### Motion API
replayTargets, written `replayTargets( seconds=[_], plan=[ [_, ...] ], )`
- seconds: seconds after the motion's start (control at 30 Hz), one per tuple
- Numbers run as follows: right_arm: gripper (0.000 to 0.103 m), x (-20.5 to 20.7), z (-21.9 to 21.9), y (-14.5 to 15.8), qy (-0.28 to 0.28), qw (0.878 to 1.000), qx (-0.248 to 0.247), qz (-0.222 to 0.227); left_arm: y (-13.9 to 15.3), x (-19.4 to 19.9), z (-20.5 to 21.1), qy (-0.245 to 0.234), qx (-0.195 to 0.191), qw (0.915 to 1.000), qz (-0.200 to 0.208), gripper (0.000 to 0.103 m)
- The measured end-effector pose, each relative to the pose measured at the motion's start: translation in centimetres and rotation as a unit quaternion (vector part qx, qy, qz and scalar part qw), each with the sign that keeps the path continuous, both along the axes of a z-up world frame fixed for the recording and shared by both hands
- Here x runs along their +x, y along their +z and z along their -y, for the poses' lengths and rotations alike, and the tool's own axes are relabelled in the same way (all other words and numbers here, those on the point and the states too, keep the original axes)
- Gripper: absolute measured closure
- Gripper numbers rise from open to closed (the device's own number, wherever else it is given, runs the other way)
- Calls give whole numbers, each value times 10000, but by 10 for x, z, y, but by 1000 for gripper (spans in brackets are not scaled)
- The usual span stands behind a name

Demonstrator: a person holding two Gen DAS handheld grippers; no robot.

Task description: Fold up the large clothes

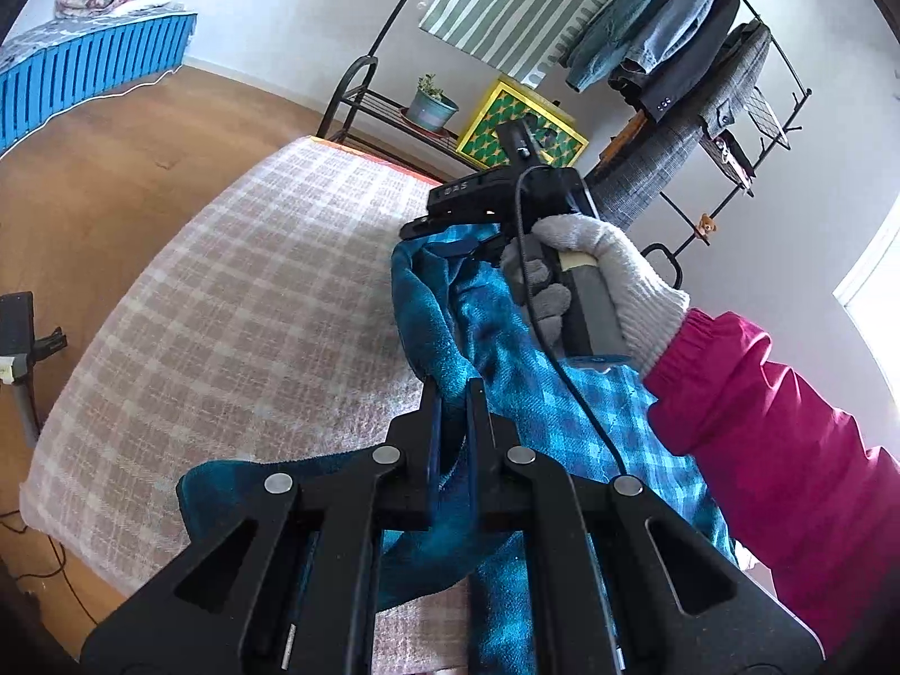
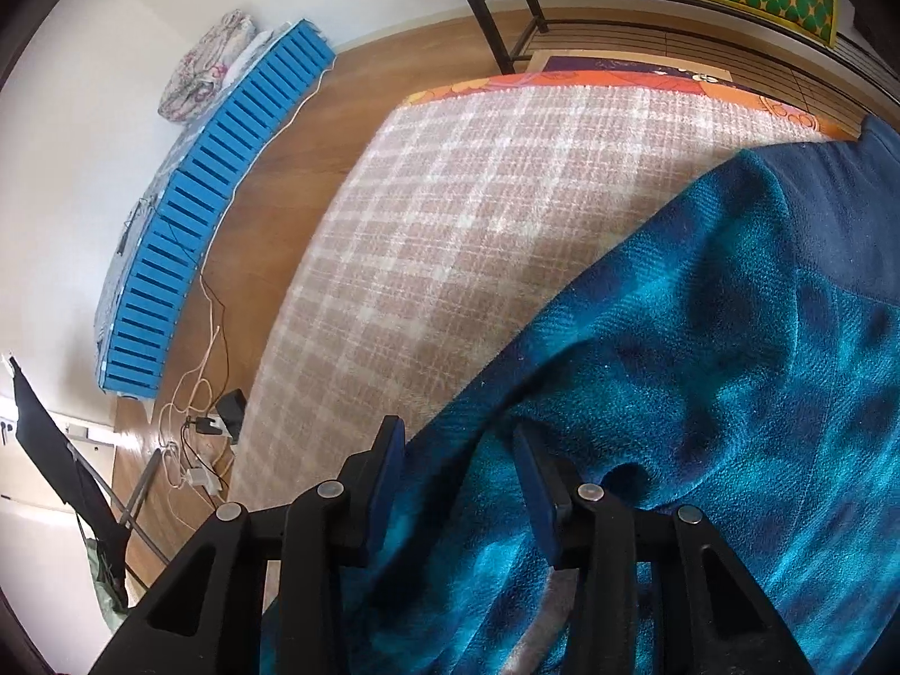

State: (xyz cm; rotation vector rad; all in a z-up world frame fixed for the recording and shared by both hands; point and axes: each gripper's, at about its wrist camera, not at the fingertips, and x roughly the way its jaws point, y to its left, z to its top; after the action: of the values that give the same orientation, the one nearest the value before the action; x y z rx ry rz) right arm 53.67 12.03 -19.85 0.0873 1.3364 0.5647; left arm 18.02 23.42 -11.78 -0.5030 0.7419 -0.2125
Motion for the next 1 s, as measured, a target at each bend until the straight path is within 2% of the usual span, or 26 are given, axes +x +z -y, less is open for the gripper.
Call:
replayTargets(
  seconds=[0.17, 0.27, 0.3, 0.33, 0.37, 0.4, 0.43, 0.53, 0.67, 0.73, 0.83, 0.9, 1.0],
  plan=[
    [60, 3, -7, -3, 101, 9997, -207, 29, 9, -3, 25, -349, 221, 9991, 126, 98],
    [60, 5, -9, 5, 252, 9984, -460, 223, 13, -6, 43, -596, 346, 9975, 183, 98],
    [66, 4, -8, 8, 285, 9975, -554, 327, 13, -7, 49, -675, 422, 9966, 208, 98],
    [78, 5, -7, 11, 305, 9967, -626, 408, 14, -8, 55, -751, 491, 9957, 228, 98],
    [84, 5, -3, 13, 305, 9965, -643, 447, 14, -9, 62, -830, 550, 9947, 246, 98],
    [94, 6, 1, 16, 294, 9968, -590, 455, 15, -9, 69, -911, 617, 9936, 263, 98],
    [97, 7, 8, 19, 262, 9972, -525, 463, 15, -10, 75, -981, 702, 9923, 277, 98],
    [99, 8, 28, 29, 147, 9983, -244, 518, 15, -12, 97, -1197, 985, 9875, 301, 98],
    [99, 12, 73, 44, -198, 9975, 547, 401, 11, -19, 129, -1498, 1304, 9797, 273, 98],
    [99, 13, 101, 47, -365, 9942, 958, 317, 7, -23, 146, -1725, 1327, 9758, 196, 98],
    [99, 13, 148, 44, -652, 9902, 1185, 340, 3, -30, 169, -2020, 1285, 9709, 78, 98],
    [99, 12, 181, 31, -1004, 9890, 1063, 236, 2, -38, 181, -2351, 1128, 9654, -41, 98],
    [93, 6, 210, 11, -1240, 9921, 65, 198, 8, -50, 182, -2475, 962, 9640, -120, 96]
  ],
)
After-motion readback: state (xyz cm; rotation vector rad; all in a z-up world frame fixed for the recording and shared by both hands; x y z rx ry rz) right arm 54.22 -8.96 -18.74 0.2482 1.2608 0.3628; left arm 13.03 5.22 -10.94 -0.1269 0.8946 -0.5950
